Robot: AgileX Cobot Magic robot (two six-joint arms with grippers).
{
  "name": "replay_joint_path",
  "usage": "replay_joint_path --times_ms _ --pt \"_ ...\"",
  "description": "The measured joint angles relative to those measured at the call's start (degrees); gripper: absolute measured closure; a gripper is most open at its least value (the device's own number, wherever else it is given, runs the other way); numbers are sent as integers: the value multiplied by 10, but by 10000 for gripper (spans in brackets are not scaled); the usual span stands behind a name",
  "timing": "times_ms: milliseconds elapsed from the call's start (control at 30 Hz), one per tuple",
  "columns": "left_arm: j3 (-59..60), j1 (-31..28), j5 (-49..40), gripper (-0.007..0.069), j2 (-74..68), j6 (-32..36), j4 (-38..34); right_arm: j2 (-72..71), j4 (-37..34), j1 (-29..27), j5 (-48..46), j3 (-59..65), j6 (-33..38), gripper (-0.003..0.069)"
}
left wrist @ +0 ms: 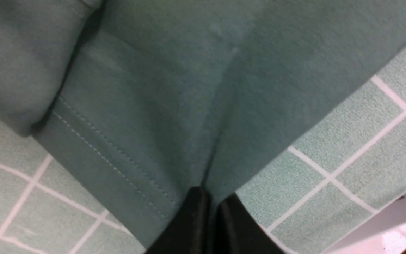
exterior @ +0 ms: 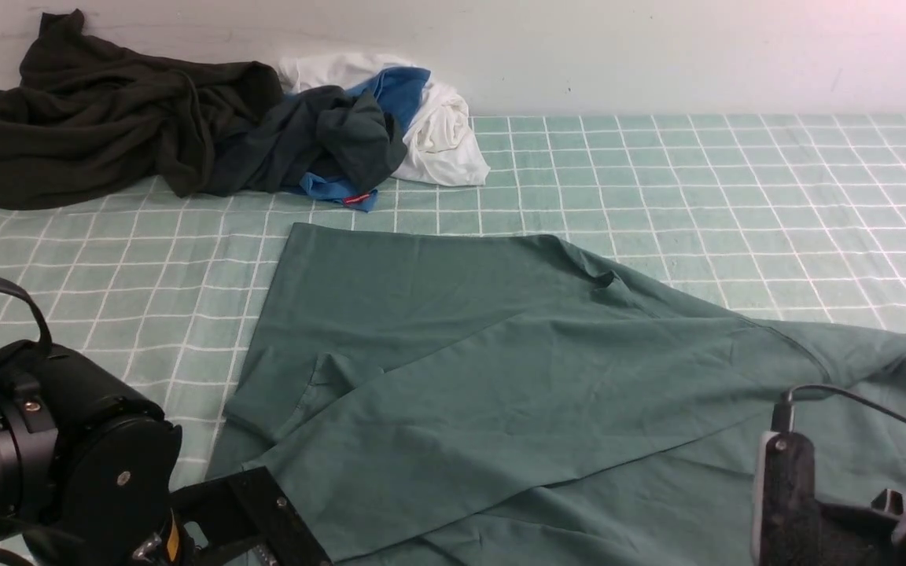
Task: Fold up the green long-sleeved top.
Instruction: Use both arms simultaneously to clamp the lower edge of the clothing fabric
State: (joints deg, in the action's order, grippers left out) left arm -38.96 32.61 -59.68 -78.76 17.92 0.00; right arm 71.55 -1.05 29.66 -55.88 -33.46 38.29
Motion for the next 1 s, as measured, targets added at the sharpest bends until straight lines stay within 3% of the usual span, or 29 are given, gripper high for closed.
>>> replay_joint_path --times_ms 267,400,533,667,733,1000 --pt "1 0 14 619 0 0 0 59 84 1 118 39 -6 215" --pt "1 0 19 619 0 0 -3 84 91 1 131 39 -14 285" --pt "1 0 28 619 0 0 -3 86 89 1 130 39 -14 390" --pt "1 0 34 619 0 -1 -10 79 90 1 133 39 -15 593" --pt "1 -5 43 619 0 -1 -19 71 91 1 133 39 -15 634" --pt "-72 -83 19 619 -1 1 -24 48 124 -1 48 -48 -15 639"
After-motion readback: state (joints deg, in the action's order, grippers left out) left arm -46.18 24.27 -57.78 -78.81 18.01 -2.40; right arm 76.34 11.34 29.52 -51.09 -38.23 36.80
